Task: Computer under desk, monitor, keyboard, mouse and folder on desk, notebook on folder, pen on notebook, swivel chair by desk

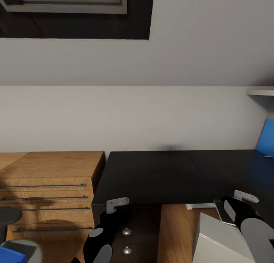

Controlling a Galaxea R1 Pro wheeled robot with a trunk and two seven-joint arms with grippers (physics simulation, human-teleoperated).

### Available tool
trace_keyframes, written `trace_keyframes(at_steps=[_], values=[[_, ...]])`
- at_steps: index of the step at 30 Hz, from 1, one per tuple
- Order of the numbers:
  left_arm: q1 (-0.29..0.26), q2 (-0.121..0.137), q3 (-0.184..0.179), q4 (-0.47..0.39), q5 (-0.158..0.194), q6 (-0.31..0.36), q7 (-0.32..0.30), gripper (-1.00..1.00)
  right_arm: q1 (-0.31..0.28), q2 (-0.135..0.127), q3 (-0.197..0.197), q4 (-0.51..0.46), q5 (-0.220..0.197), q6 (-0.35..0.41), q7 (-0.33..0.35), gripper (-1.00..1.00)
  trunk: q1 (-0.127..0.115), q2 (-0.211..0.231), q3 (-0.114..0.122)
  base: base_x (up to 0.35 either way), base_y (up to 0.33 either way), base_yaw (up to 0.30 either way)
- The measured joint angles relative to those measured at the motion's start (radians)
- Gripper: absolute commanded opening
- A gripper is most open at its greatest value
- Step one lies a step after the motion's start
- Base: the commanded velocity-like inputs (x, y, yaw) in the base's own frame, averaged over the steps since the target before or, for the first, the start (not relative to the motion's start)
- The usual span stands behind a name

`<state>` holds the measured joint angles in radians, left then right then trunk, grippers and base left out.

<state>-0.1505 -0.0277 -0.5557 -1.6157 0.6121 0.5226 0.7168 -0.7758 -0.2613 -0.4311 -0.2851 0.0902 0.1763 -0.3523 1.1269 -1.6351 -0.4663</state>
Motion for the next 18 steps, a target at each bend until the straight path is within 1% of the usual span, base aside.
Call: trace_keyframes(at_steps=[10,14,16,17,18], values=[[0.000,0.000,0.000,0.002,0.001,0.001,0.000,1.00,0.000,0.001,0.001,-0.002,0.000,-0.006,0.001,1.00,0.000,0.000,0.000,-0.004,0.002,0.000],[0.000,-0.001,-0.002,0.005,0.001,0.002,0.000,1.00,0.000,0.002,0.001,-0.027,-0.002,-0.013,0.006,1.00,0.000,0.000,0.000,0.000,0.000,0.000],[0.000,-0.001,-0.003,0.006,0.001,0.002,0.000,1.00,0.000,0.013,-0.001,-0.071,-0.003,-0.011,0.007,1.00,0.000,0.000,0.000,0.000,0.000,0.000],[0.000,-0.002,-0.004,0.007,0.001,0.002,0.000,1.00,0.001,0.034,-0.002,-0.115,-0.002,-0.008,0.007,1.00,-0.004,0.007,0.003,0.000,0.000,0.000],[0.001,-0.002,-0.004,0.007,0.001,0.002,0.000,1.00,0.001,0.042,-0.003,-0.133,-0.001,-0.006,0.007,1.00,-0.008,0.014,0.006,0.000,0.000,0.000]])
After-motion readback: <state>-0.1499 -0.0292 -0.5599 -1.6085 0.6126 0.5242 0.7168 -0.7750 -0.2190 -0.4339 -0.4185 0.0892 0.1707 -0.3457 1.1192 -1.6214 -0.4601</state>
